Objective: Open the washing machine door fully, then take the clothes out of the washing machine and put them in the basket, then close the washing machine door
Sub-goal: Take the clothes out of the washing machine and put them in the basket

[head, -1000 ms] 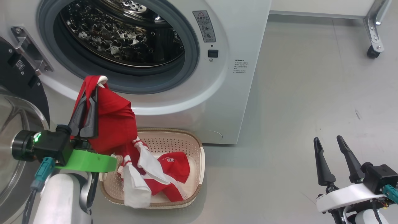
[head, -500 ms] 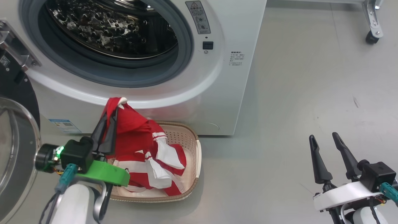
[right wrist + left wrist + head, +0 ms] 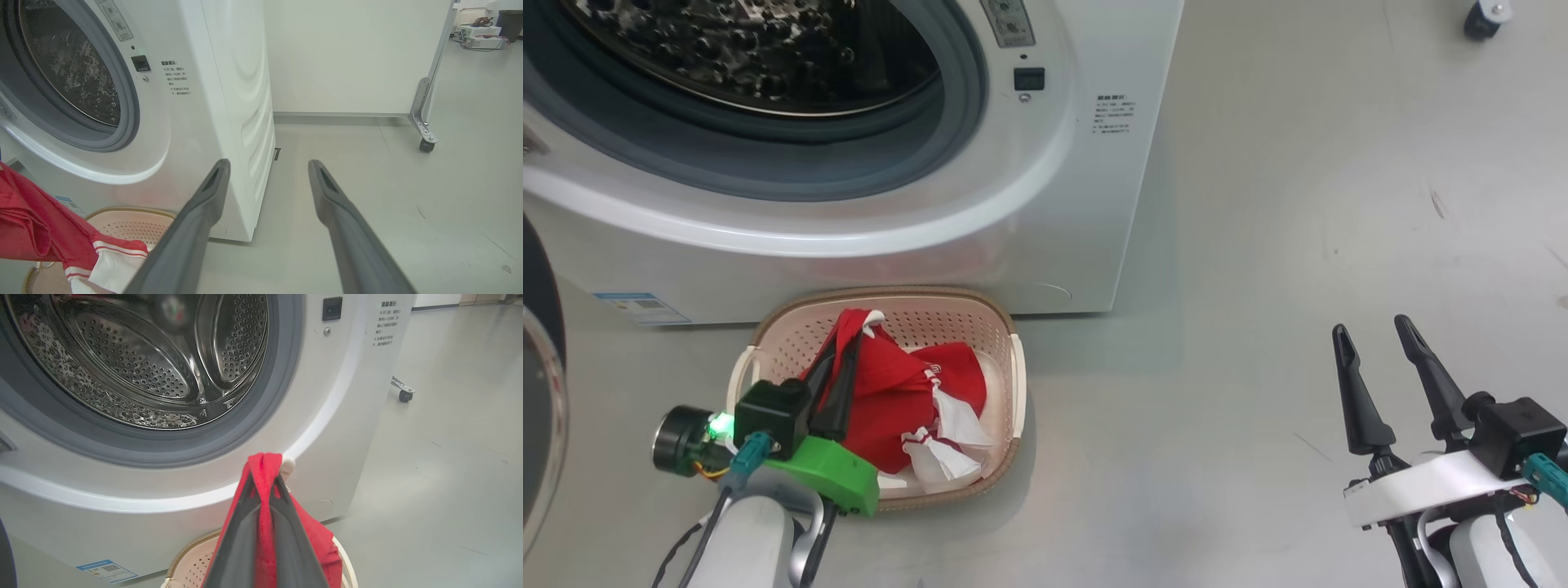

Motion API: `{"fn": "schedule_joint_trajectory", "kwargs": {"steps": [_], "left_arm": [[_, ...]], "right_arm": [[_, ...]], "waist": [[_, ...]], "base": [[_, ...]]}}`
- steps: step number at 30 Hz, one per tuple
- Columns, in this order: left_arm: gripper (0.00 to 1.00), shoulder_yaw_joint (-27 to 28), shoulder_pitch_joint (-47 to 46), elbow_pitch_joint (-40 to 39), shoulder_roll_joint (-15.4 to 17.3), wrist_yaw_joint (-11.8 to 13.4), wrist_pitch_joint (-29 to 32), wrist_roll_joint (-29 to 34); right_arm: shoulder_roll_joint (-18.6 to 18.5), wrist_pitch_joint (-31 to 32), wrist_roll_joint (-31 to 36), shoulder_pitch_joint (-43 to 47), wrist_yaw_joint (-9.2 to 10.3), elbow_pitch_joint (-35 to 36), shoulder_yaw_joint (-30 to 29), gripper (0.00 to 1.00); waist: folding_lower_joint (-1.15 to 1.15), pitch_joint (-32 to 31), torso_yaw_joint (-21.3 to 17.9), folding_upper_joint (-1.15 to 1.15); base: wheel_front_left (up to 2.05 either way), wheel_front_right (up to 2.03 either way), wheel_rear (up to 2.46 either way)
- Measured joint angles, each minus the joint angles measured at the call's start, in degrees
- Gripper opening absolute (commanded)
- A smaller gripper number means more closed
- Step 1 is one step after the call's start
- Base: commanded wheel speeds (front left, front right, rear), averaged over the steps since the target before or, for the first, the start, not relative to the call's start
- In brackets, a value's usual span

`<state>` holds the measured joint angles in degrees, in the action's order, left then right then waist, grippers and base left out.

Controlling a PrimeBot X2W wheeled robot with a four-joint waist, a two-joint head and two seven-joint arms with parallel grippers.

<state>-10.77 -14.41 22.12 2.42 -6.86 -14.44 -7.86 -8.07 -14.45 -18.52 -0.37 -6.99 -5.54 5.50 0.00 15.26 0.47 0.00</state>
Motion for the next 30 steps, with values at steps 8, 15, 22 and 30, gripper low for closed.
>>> {"fn": "schedule_joint_trajectory", "kwargs": {"steps": [8, 15, 22, 30], "left_arm": [[0.00, -0.51, -5.10, 4.22, -0.08, 0.00, 0.00, 0.38], [0.00, 0.37, -8.11, 10.05, -0.22, 0.01, 0.00, 0.38], [0.00, 1.57, -11.31, 15.47, -0.02, 0.04, 0.01, 0.26], [0.00, 3.55, -15.22, 21.91, 0.31, 0.81, 0.25, -0.79]], "right_arm": [[-0.26, 0.00, -0.08, -1.99, 0.00, 0.58, 0.60, 1.00], [-0.73, 0.00, -0.22, -3.52, 0.00, 1.29, -0.13, 1.00], [-1.49, 0.00, -0.62, -4.99, 0.00, 1.89, -1.62, 1.00], [-2.64, 0.00, -0.60, -5.80, 0.00, 2.76, -2.64, 1.00]], "waist": [[0.00, 3.93, -2.32, 0.00], [0.00, 7.50, -4.22, 0.00], [0.00, 10.63, -5.25, 0.00], [0.00, 14.33, -5.74, 0.00]], "base": [[0.00, 0.00, 0.00], [0.00, 0.00, 0.00], [0.00, 0.00, 0.00], [0.00, 0.00, 0.00]]}}
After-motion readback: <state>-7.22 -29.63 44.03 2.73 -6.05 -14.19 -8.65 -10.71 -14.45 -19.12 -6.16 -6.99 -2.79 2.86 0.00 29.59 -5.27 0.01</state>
